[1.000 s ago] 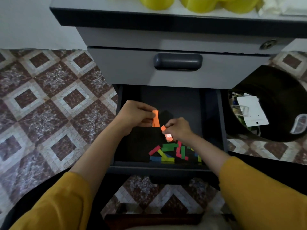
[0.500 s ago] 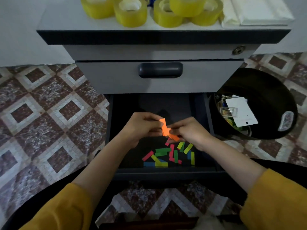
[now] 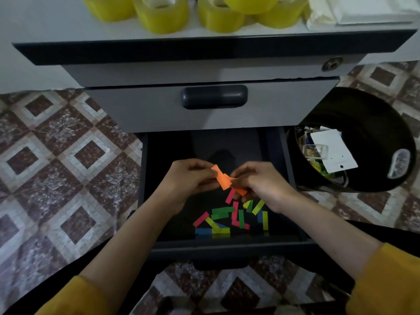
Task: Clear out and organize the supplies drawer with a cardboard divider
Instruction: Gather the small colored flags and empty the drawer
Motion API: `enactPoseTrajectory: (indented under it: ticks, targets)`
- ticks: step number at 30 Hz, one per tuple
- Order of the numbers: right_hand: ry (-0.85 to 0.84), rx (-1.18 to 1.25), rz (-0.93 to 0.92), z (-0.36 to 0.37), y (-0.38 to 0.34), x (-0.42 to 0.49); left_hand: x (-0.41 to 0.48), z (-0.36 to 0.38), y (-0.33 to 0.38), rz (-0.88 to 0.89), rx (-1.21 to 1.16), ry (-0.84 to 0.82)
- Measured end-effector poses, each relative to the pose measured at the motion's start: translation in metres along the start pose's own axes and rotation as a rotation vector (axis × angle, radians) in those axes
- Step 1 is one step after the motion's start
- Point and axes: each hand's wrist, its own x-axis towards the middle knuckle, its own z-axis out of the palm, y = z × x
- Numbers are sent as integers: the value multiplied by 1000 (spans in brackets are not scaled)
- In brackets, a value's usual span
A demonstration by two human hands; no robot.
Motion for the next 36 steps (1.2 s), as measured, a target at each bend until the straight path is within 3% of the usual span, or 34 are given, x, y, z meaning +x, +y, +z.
enactPoseTrajectory:
  ticks: [9, 17, 19, 21, 23, 25, 27, 33, 36]
  targets:
    - [14, 308, -4, -4, -1, -2, -1, 10, -6, -46, -136, 96]
    - [-45, 182, -80, -4, -2, -3, -2, 10, -8, -129, -288, 41]
    - [-45, 186, -68, -4, -3, -3, -3, 12, -8, -110, -187, 49]
    - [-37, 186, -54, -6, -3, -2, -1, 11, -8, 22, 101, 114]
    - [-37, 149, -61, -7, -5, -1, 1, 4, -8, 359, 586, 178]
    - [-38, 120, -70, -7, -5, -1, 5, -1, -8, 632, 849, 72]
    - [-38, 103, -65, -7, -5, 0, 4, 0, -9, 724, 930, -42]
    - [-98, 115, -41, -6, -5, -1, 6, -1, -15, 894, 1048, -43]
    - [-93, -91, -121, -6, -6, -2, 6, -1, -14, 901, 1069, -30]
